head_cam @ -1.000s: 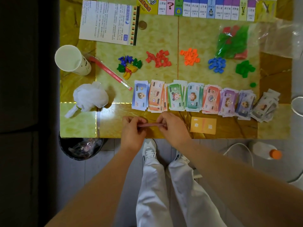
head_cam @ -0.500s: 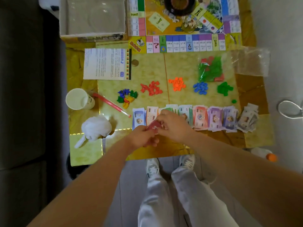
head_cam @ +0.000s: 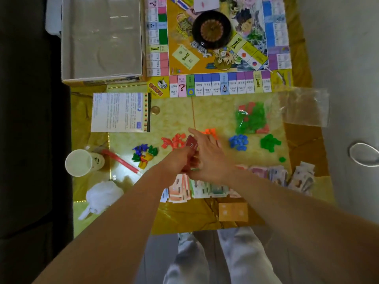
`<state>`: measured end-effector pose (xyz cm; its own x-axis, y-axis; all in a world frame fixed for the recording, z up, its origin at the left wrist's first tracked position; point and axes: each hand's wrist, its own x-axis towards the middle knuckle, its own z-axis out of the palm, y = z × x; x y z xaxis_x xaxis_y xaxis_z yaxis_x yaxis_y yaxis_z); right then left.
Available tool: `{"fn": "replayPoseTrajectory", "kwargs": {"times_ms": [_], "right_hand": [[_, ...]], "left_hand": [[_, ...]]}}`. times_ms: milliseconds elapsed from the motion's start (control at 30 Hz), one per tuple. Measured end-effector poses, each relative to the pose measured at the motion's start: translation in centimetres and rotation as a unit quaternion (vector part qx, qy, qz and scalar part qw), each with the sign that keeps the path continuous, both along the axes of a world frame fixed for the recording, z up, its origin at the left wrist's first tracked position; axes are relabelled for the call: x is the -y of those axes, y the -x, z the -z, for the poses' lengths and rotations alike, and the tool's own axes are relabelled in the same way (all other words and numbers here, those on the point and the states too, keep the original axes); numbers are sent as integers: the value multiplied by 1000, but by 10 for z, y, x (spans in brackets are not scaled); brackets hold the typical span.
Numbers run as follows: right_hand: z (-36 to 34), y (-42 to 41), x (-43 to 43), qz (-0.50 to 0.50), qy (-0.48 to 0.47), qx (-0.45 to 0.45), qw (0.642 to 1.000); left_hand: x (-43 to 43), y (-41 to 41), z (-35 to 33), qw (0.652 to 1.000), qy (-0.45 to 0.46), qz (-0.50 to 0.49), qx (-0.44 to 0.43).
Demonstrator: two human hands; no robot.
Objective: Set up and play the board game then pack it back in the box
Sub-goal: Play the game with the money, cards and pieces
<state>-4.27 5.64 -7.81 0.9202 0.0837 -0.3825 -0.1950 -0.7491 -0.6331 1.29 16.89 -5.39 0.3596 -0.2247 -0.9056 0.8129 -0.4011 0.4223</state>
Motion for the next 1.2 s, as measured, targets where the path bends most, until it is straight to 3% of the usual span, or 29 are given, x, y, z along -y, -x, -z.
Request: {"fn": "replayPoseTrajectory", "kwargs": {"times_ms": [100, 267, 367, 533, 767, 933, 1033, 1200], "right_hand": [[-1, -21, 29, -15, 6, 11, 1000], [-1, -55, 73, 0, -10, 7, 1000], [-6, -74, 97, 16, -61, -32, 998], [-15, -101, 134, 49, -159, -99, 981], [-4, -123, 168, 189, -155, -105, 964], [-3, -137, 183, 311, -144, -81, 936], [-2, -149, 189, 371, -198, -84, 903], [3, -169, 206, 381, -229, -130, 886]], "left_hand": [[22, -19, 5, 997, 28, -71, -14], [65, -45, 3, 996, 28, -87, 8], [85, -63, 3, 997, 33, -67, 2], [100, -88, 13, 999, -39, 0, -2], [112, -112, 8, 992, 110, 31, -59], [135, -134, 14, 996, 33, -30, 71], [151, -147, 16, 990, 11, -30, 138], [172, -180, 23, 965, -74, 97, 233]]}}
